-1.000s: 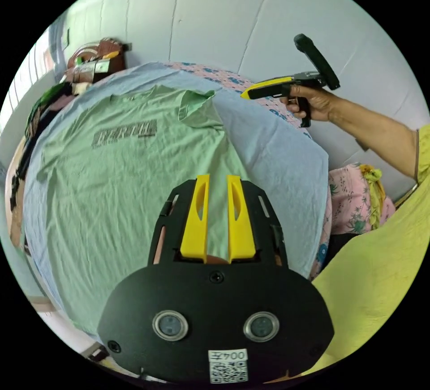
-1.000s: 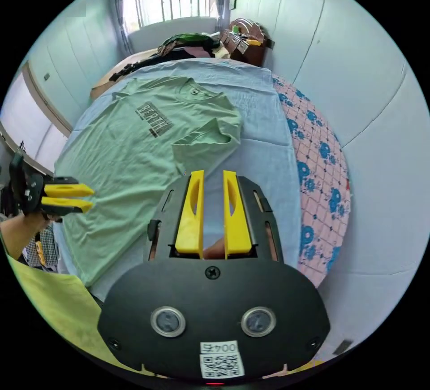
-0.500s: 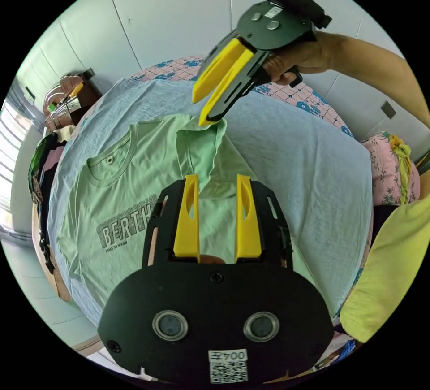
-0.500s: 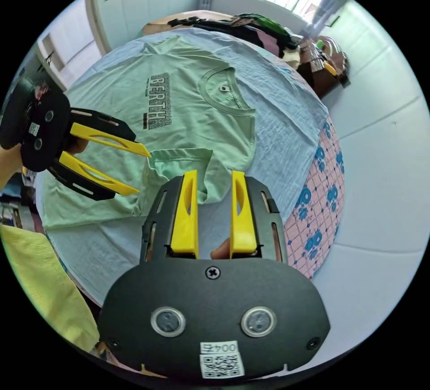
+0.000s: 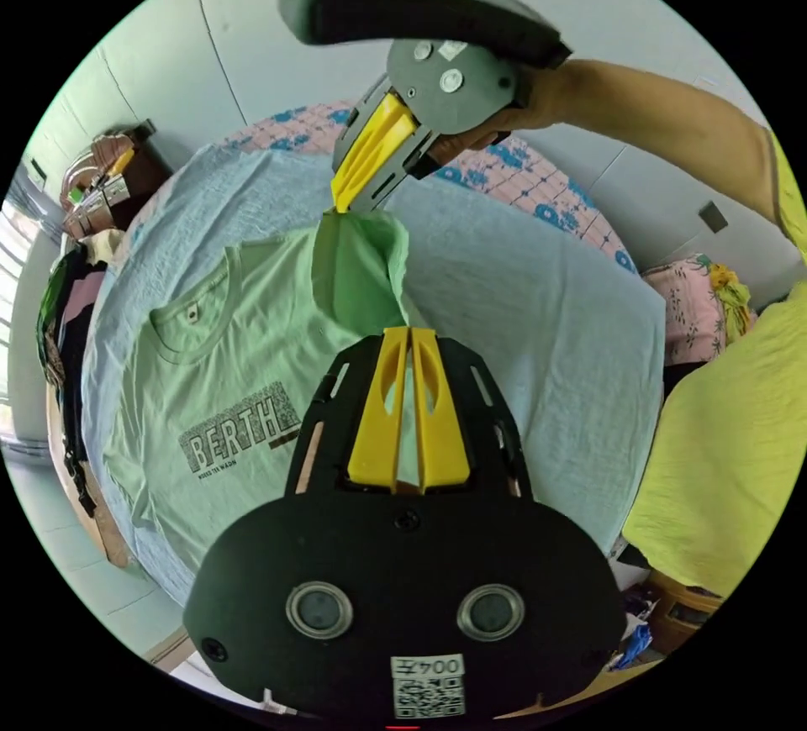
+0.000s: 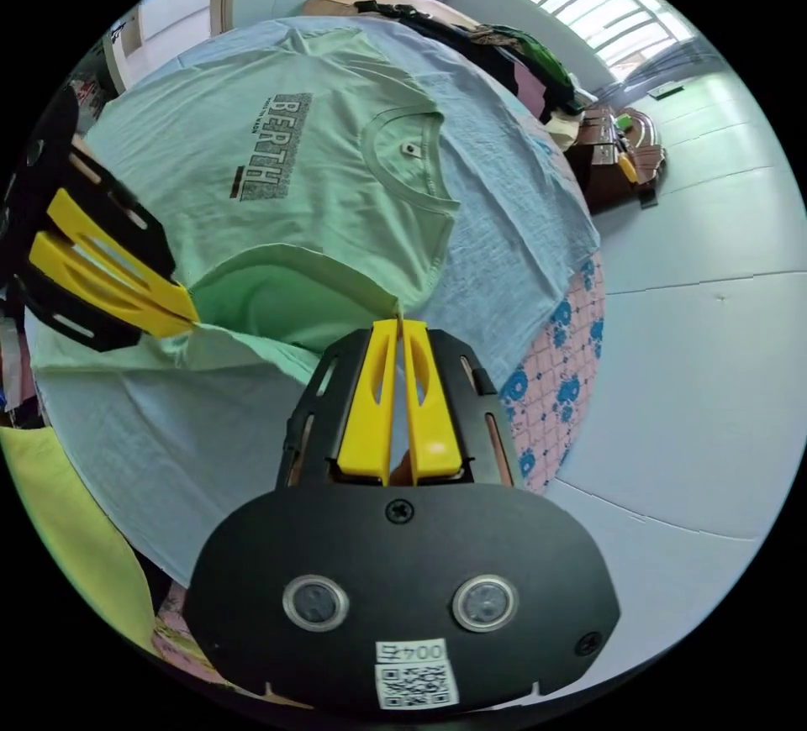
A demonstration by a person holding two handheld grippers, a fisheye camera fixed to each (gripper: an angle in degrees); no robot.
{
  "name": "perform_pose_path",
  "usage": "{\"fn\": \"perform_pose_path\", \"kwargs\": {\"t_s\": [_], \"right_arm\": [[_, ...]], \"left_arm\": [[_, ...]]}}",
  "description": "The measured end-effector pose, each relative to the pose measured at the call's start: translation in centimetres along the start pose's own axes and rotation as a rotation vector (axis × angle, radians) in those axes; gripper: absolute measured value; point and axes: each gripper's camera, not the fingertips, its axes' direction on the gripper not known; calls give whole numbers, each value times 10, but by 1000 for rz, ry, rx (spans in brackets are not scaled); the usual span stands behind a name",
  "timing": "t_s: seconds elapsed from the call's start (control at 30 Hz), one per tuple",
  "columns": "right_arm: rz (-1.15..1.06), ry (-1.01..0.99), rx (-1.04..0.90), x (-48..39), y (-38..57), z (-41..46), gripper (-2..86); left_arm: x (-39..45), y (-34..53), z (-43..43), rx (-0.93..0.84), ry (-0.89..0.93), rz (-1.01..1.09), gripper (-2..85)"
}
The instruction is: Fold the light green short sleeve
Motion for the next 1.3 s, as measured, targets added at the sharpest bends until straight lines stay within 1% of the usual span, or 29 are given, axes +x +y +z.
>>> {"fn": "perform_pose_path", "kwargs": {"t_s": [0.07, 0.2, 0.27, 0.37, 0.47, 0.67, 0.83, 0.87, 0.97, 1.07, 1.2, 1.3], "right_arm": [[50, -4, 48, 26, 22, -19, -6], [114, -98, 117, 61, 62, -35, -7], [165, -194, 128, 76, 87, -28, -7], [216, -257, 100, 83, 113, -5, -7], [240, -268, 72, 81, 134, 11, -7], [260, -236, 47, 65, 174, 23, -6], [274, -238, 5, 51, 199, 38, 0], [268, -229, -15, 47, 203, 43, 3], [301, -237, 13, 47, 215, 43, 18], [339, -258, -16, 52, 228, 44, 31], [428, -183, -70, 53, 257, 40, 25], [518, -275, 61, 46, 286, 13, 47]], "left_arm": [[39, -2, -31, 53, -44, 48, 12], [109, -9, -44, 78, -108, 145, 10], [156, -18, -20, 33, -181, 218, 9], [210, -27, 23, -34, -264, 298, 8], [261, -27, 62, -81, -352, 403, 7], [323, -19, 106, -139, -434, 568, 4], [333, -18, 113, -174, -434, 646, 2], [333, -17, 112, -177, -415, 671, 2], [332, -19, 109, -204, -390, 728, 1], [326, -27, 88, -194, -347, 735, 1], [300, -36, 40, -119, -292, 614, 1], [255, -27, -9, -55, -242, 402, 1]]}}
